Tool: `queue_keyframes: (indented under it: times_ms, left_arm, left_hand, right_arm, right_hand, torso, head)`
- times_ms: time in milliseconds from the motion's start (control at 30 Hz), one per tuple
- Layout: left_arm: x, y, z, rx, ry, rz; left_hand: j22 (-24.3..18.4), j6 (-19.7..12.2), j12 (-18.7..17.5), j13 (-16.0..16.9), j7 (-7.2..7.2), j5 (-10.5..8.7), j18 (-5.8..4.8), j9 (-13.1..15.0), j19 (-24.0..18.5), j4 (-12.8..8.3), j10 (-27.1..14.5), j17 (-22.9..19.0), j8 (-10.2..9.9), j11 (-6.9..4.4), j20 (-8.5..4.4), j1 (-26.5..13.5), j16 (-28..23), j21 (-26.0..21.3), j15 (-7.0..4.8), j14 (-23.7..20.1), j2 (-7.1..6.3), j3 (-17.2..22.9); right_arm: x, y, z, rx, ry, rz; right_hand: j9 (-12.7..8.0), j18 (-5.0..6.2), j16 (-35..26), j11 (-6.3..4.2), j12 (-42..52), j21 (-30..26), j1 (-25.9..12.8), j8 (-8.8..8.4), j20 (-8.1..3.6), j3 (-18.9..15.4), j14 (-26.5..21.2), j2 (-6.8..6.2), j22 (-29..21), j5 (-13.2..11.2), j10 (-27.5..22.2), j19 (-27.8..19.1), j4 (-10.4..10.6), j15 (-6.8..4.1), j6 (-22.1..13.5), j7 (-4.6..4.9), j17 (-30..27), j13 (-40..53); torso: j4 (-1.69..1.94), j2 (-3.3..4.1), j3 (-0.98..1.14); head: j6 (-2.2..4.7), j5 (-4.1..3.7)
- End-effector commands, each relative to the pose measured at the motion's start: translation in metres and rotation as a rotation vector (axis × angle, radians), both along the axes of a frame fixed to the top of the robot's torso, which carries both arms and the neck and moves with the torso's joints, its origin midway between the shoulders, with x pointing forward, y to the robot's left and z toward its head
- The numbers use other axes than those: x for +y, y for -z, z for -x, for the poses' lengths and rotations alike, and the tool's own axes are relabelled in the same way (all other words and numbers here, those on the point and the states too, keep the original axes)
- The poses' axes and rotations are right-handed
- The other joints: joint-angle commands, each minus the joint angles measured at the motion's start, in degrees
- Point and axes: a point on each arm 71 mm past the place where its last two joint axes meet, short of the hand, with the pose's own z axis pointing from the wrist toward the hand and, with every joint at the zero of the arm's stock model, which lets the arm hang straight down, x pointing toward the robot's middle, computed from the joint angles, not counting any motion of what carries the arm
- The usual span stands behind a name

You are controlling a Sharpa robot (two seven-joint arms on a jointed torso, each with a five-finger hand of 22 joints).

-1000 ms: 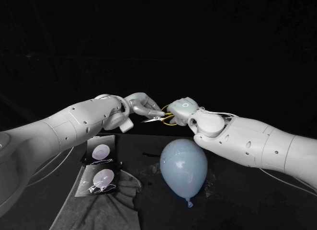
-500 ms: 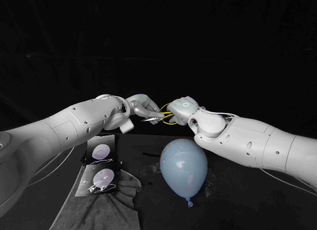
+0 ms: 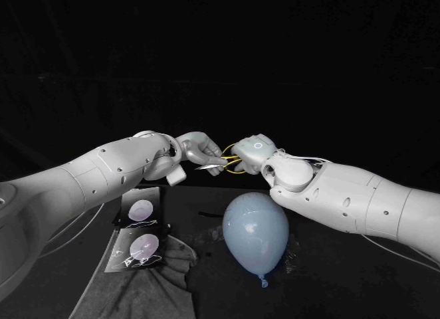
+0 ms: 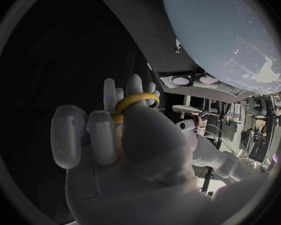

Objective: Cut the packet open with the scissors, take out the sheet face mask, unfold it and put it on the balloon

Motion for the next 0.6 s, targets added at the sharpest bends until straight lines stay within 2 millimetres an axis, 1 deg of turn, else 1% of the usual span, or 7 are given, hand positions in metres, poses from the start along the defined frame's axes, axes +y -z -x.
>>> queue_keyframes:
  times_ms: [33,167,267,400,433,467,600]
  left_arm:
    - [-0.0026,0.0003,0.0016,0.016,0.024,0.014]
    - [-0.0024,0.001,0.0021,0.024,0.024,0.008]
    - [-0.0021,0.0016,0.0024,0.029,0.023,0.002]
    - [-0.0011,0.0023,0.0024,0.035,0.017,-0.005]
    - [-0.0007,0.0025,0.0024,0.037,0.015,-0.007]
    - [-0.0006,0.0026,0.0024,0.038,0.014,-0.007]
    - [0.0014,0.0034,0.0023,0.047,0.006,-0.014]
  left_hand:
    - [-0.08,0.37,-0.31,-0.01,-0.19,0.26,0.7,0.9,0.47,-2.35,1.05,0.46,0.81,-0.22,0.04,-0.05,0.06,0.36,-0.19,0.91,-0.62,5.68]
    - [-0.05,0.33,-0.28,0.02,-0.31,0.26,0.74,2.04,0.74,-2.75,1.94,1.05,1.62,-0.42,-0.08,-1.36,0.04,0.58,-0.4,1.64,-1.67,8.58]
    - [0.63,0.44,-0.25,0.05,-0.42,0.29,0.75,3.06,2.6,-3.73,2.77,1.65,2.35,-0.62,-1.14,-2.32,0.17,2.08,-0.64,2.36,-2.76,10.44]
    - [0.88,0.48,-0.22,0.06,-0.45,0.27,0.69,3.61,2.88,-4.18,3.23,2.0,2.69,-0.71,-1.45,-3.01,0.25,2.57,-0.76,2.73,-3.04,11.4]
    - [0.94,0.48,-0.21,0.07,-0.46,0.27,0.67,3.74,2.92,-4.25,3.33,2.09,2.76,-0.73,-1.49,-3.21,0.26,2.68,-0.79,2.8,-3.06,11.62]
    - [0.94,0.48,-0.21,0.07,-0.46,0.27,0.67,3.74,2.92,-4.25,3.33,2.09,2.76,-0.73,-1.49,-3.21,0.26,2.68,-0.79,2.8,-3.06,11.62]
    - [1.15,0.49,-0.18,0.09,-0.48,0.28,0.67,4.15,3.17,-4.56,3.71,2.38,2.99,-0.8,-1.68,-3.79,0.35,3.1,-0.89,3.11,-3.2,12.24]
  right_arm:
    - [0.0011,-0.001,-0.0001,-0.013,-0.01,0.013]
    - [0.0004,-0.0026,-0.0003,-0.037,-0.016,-0.01]
    - [-0.0012,-0.0048,-0.0003,-0.061,-0.019,-0.036]
    - [-0.0021,-0.0065,0.0008,-0.08,-0.035,-0.059]
    - [-0.0022,-0.0067,0.0014,-0.08,-0.041,-0.064]
    - [-0.0022,-0.0067,0.0017,-0.079,-0.043,-0.065]
    - [-0.0016,-0.0059,0.0042,-0.064,-0.064,-0.07]
  right_hand:
    - [-0.03,0.32,-0.06,-1.23,-0.66,-1.57,0.72,-0.63,0.18,-1.11,2.66,0.17,8.89,-0.14,4.05,-0.71,0.19,-0.26,0.37,0.15,-0.76,-0.29]
    - [-0.42,3.08,-6.25,-0.06,-3.97,-14.11,0.82,-2.99,1.01,-1.36,-2.03,-0.58,2.08,-0.17,1.66,-8.85,0.71,0.82,-1.33,1.01,-14.25,-2.55]
    - [-2.24,7.71,-25.74,0.75,-7.6,-41.2,1.18,-6.28,1.77,-0.83,-13.4,-1.85,-13.89,-0.01,-0.16,-23.24,1.58,1.52,-2.28,1.54,-42.74,-6.29]
    - [-3.84,7.85,-37.89,0.21,-7.66,-52.32,1.02,-9.01,1.83,3.05,-17.77,-5.5,-22.23,-0.06,-3.43,-25.79,4.28,0.8,-3.51,0.54,-47.25,-10.05]
    - [-4.84,8.2,-42.85,0.44,-6.87,-57.3,0.89,-9.95,2.18,7.95,-15.91,-9.19,-26.9,0.13,-3.51,-24.54,7.05,0.11,-3.07,0.38,-48.67,-11.91]
    - [-5.19,7.89,-43.7,-0.4,-7.51,-57.67,0.93,-10.4,2.25,9.23,-16.0,-9.55,-27.44,-0.13,-4.33,-23.75,7.8,0.55,-3.56,-0.25,-48.76,-12.42]
    - [-6.96,7.87,-45.7,-1.17,-7.45,-59.93,1.07,-10.66,1.97,16.46,-13.24,-13.97,-30.08,-0.2,-4.31,-20.73,12.38,-0.09,-3.35,-0.78,-47.7,-14.33]
  torso:
    - [-0.01,0.03,0.01]
    - [0.0,0.05,0.02]
    - [0.0,0.07,0.03]
    - [-0.04,0.06,0.02]
    - [-0.06,0.03,0.02]
    - [-0.06,0.03,0.02]
    - [-0.03,0.01,0.03]
  head:
    - [-0.07,0.0]
    - [-0.12,0.03]
    - [-0.14,0.05]
    - [-0.2,0.13]
    - [-0.23,0.14]
    - [-0.23,0.14]
    - [-0.27,0.23]
